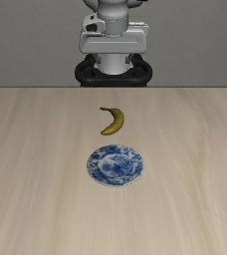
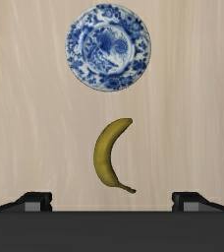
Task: Pick the banana on the table and place it on the plate
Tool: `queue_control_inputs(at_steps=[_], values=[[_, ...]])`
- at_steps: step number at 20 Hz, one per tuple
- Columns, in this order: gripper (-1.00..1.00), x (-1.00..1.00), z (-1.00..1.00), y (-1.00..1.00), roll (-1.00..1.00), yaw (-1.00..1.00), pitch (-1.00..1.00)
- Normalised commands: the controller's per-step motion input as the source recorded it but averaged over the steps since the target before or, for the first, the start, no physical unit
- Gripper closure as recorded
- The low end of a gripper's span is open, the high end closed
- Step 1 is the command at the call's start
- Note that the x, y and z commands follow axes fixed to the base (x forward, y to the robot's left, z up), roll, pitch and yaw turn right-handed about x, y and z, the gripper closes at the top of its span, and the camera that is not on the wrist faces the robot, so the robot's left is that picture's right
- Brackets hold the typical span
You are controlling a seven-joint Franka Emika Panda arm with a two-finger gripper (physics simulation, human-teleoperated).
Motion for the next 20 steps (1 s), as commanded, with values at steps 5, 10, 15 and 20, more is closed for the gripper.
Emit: queue_control_inputs(at_steps=[5, 10, 15, 20], values=[[-1.0, -0.2, -0.4, 0.4, 0.0, 0.0, 0.0], [-1.0, 0.0, -1.0, 0.0, 0.0, 0.0, 0.0], [-1.0, 0.0, -1.0, 0.0, 0.0, 0.0, 0.0], [-1.0, 0.0, -1.0, 0.0, 0.0, 0.0, 0.0]])
